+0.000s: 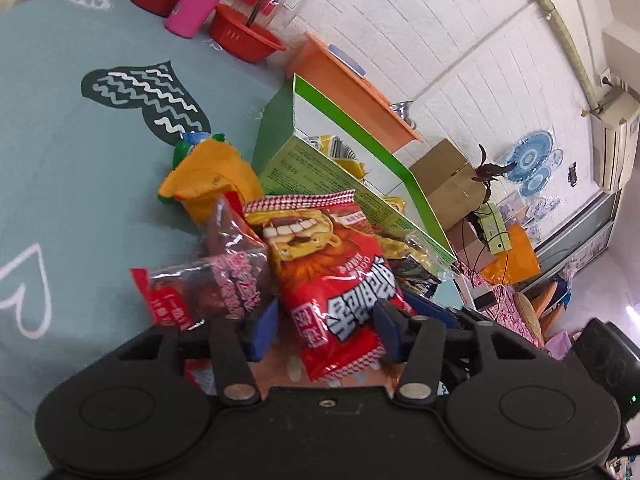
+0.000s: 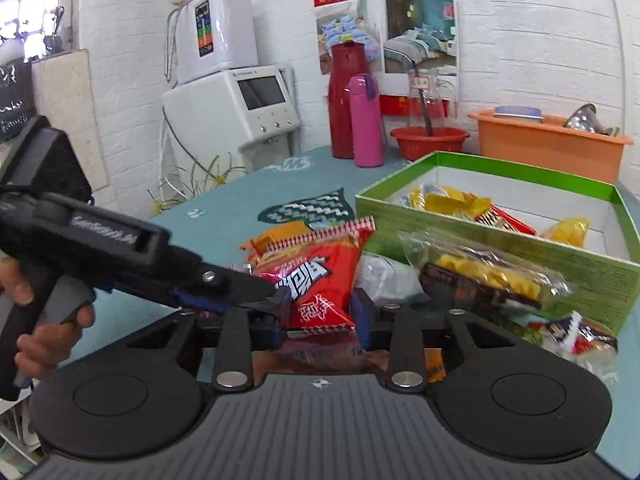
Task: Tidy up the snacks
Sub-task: 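Return the left tool to the pile and grasp the red cartoon-printed chip bag, then carry the red cartoon chip bag into the green box and release it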
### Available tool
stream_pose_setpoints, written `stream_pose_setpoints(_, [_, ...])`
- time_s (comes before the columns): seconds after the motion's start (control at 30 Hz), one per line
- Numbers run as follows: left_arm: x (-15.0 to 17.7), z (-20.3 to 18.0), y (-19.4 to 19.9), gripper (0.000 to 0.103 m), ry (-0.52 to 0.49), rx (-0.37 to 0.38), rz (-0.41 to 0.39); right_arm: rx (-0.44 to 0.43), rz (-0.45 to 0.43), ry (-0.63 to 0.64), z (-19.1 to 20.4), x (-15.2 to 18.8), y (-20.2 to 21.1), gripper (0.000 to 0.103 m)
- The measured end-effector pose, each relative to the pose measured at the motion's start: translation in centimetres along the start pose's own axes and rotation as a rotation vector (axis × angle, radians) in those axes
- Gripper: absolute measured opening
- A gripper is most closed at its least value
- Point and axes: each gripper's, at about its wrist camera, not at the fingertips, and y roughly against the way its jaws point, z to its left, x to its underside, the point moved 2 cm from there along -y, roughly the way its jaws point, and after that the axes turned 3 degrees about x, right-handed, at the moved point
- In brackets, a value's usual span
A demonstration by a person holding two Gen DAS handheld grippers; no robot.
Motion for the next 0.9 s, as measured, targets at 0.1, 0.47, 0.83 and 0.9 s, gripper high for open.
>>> stream_pose_setpoints(0.1, [-0.2, 0.1, -0.2, 0.093, 0.011, 0.001, -0.017, 0.015, -0.001, 0.019, -0.2, -0.2, 0.2, 0.060])
stream_pose_setpoints(0.47, [0.1, 0.4, -0.6, 0.067, 0.056, -0.013, -0.076, 0.011, 0.022, -0.050, -1.3, -0.9, -1.9, 0.058])
stream_pose_setpoints(0.83, [-2.0, -5.5, 2.8, 0.064, -0.085, 0.051, -0.193, 0.005, -0.146, 0.018, -0.1, -3.9, 3.4, 0.041])
stream_pose_setpoints(0.9, [-3.0, -6.7, 2.2, 0.064, -0.110, 0.064, -0.198, 0.025, -0.182, 0.027, -0.6, -4.8, 4.0, 0.041])
